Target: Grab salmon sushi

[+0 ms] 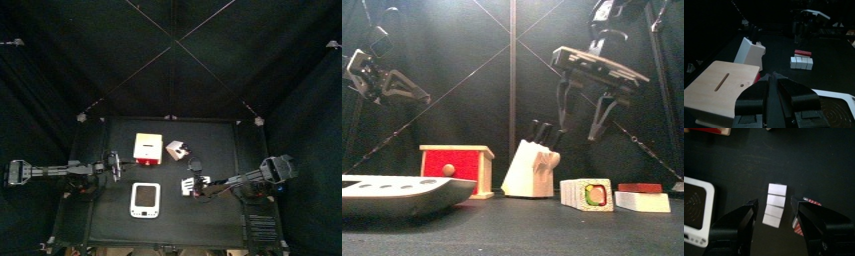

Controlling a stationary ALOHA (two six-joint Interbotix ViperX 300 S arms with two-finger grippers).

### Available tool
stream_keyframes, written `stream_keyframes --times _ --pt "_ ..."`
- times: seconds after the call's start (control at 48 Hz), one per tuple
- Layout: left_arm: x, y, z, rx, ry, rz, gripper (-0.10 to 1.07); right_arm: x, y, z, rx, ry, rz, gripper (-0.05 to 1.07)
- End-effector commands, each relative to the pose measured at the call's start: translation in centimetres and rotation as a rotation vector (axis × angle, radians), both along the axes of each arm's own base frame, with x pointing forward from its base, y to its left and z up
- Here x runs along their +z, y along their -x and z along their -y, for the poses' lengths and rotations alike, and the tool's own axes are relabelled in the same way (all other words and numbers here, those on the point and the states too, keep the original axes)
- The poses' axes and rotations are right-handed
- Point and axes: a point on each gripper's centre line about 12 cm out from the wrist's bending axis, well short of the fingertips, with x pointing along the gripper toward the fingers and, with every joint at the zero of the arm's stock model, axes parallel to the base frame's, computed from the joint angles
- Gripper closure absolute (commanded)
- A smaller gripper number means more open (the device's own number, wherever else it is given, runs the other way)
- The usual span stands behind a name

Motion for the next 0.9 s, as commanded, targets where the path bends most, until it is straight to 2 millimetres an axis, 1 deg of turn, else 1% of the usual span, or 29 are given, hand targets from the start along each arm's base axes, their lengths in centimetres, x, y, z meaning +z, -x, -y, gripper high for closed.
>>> stream_keyframes --times 0.0,0.125,0.25,0.354,0.604,0.875 --pt "0.4 -0.2 -0.1 0.003 -0.004 0.015 0.39 2.3 1.9 -0.7 -0.019 -0.064 0.051 0.14" --pt "0.5 -0.2 -0.1 0.003 -0.004 0.018 0.39 1.6 3.8 -1.5 -0.052 -0.155 0.013 0.14" --pt "0.5 -0.1 -0.1 0.003 -0.006 0.019 0.39 0.4 4.6 -1.7 -0.068 -0.174 -0.033 0.14" --pt "0.7 -0.2 -0.1 0.002 -0.008 0.022 0.39 -0.3 4.8 -1.6 -0.072 -0.168 -0.057 0.14" --pt "0.5 -0.1 -0.1 0.002 -0.008 0.019 0.39 -1.7 4.2 -1.8 -0.043 -0.166 -0.067 0.15" --pt "0.5 -0.1 -0.1 0.003 -0.006 0.019 0.39 -3.4 4.2 -1.8 -0.062 -0.170 -0.099 0.15"
